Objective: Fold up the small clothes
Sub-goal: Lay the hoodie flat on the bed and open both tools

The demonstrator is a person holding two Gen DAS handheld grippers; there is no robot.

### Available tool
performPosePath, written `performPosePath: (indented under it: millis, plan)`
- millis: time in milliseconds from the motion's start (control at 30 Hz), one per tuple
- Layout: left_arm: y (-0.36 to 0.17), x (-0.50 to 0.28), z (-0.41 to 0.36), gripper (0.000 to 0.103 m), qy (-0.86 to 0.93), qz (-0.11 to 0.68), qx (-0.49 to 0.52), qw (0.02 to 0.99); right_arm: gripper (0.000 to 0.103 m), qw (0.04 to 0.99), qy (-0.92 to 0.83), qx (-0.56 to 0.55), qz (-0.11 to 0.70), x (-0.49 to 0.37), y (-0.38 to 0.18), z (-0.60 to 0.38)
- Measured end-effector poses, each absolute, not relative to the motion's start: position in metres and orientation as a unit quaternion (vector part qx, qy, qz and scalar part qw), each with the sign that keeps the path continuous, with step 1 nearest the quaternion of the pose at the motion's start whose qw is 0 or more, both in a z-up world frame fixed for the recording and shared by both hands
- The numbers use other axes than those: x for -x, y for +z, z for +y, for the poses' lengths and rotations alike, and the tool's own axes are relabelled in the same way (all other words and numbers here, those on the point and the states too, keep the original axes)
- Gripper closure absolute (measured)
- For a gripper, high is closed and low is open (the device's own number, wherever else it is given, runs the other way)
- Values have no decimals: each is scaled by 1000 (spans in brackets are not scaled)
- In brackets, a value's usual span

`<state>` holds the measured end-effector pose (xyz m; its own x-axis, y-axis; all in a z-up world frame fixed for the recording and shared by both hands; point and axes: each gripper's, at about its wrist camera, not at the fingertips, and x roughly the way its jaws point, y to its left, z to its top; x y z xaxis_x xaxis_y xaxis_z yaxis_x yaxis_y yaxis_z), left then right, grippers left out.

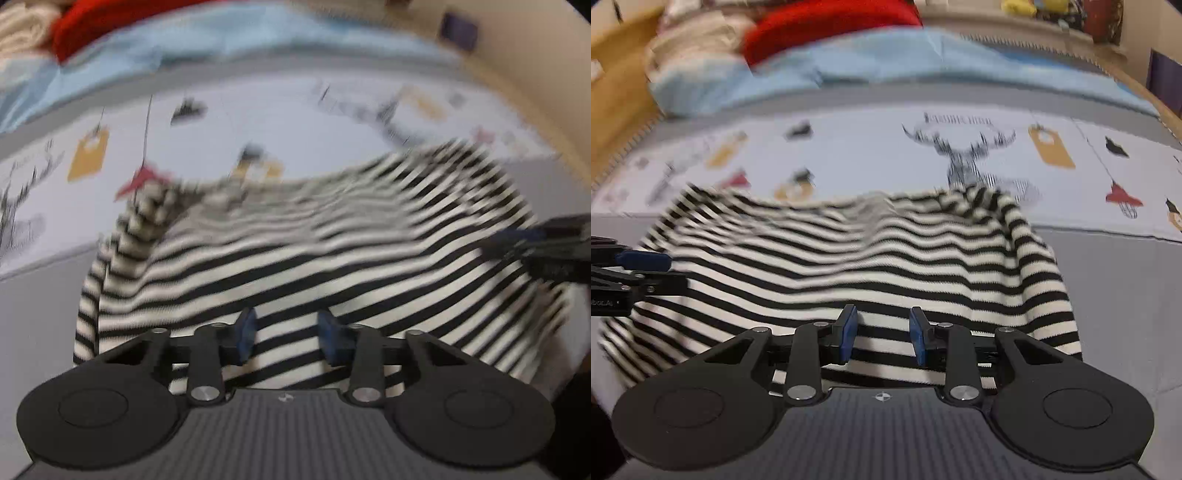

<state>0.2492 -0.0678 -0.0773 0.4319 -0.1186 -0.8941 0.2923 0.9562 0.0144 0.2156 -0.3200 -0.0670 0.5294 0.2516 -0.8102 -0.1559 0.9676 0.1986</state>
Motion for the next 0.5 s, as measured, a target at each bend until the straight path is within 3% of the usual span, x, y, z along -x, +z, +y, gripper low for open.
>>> performPosePath:
  millis: [167, 500]
  plan:
    - [-91, -265, -61, 65, -104, 541, -69, 832, 69, 845, 84, -68, 524, -236, -97, -322]
    - [-84, -256, -56, 65, -97, 536, -66, 836, 69, 844, 72, -68, 528, -226, -94, -326]
